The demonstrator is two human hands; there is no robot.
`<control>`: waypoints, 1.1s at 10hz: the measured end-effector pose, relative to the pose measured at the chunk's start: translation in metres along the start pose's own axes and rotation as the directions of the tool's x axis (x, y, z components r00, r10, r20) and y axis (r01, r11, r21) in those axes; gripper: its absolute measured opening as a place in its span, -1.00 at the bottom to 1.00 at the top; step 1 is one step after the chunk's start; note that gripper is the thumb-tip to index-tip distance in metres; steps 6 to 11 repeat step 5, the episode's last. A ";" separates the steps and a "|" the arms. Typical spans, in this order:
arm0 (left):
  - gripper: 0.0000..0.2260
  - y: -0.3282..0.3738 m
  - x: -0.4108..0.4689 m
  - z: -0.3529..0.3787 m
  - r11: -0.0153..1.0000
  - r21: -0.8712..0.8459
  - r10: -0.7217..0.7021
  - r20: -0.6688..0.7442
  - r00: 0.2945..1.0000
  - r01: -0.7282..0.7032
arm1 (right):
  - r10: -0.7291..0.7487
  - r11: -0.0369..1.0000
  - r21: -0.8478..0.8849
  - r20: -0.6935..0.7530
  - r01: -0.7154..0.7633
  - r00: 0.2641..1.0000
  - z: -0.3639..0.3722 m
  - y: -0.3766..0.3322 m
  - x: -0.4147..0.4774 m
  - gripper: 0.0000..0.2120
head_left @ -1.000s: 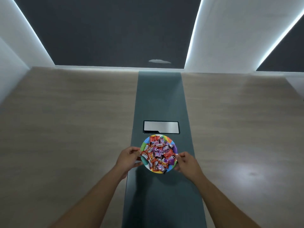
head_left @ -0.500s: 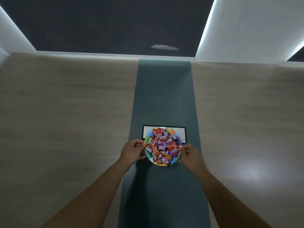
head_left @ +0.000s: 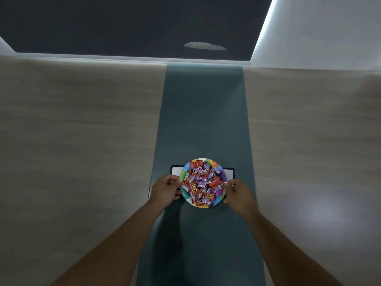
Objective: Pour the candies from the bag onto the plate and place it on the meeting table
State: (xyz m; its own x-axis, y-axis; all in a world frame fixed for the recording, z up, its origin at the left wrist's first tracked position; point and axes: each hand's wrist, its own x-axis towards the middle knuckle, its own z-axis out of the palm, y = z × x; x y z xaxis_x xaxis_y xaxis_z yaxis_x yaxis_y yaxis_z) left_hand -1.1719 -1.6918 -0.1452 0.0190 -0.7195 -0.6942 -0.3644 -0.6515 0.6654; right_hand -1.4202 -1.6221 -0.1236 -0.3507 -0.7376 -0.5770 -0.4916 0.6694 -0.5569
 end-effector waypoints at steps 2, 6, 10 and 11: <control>-0.84 -0.002 0.007 0.007 1.000 0.010 0.003 -0.031 1.000 -0.003 | 0.019 0.999 0.040 -0.008 -0.018 1.000 0.005 0.008 0.012 -0.76; -0.79 -0.007 -0.019 -0.002 0.991 0.091 0.108 -0.098 0.989 -0.099 | -0.025 1.000 -0.008 -0.063 0.024 0.998 0.003 0.030 -0.007 -0.76; -0.79 -0.007 -0.019 -0.002 0.991 0.091 0.108 -0.098 0.989 -0.099 | -0.025 1.000 -0.008 -0.063 0.024 0.998 0.003 0.030 -0.007 -0.76; -0.79 -0.007 -0.019 -0.002 0.991 0.091 0.108 -0.098 0.989 -0.099 | -0.025 1.000 -0.008 -0.063 0.024 0.998 0.003 0.030 -0.007 -0.76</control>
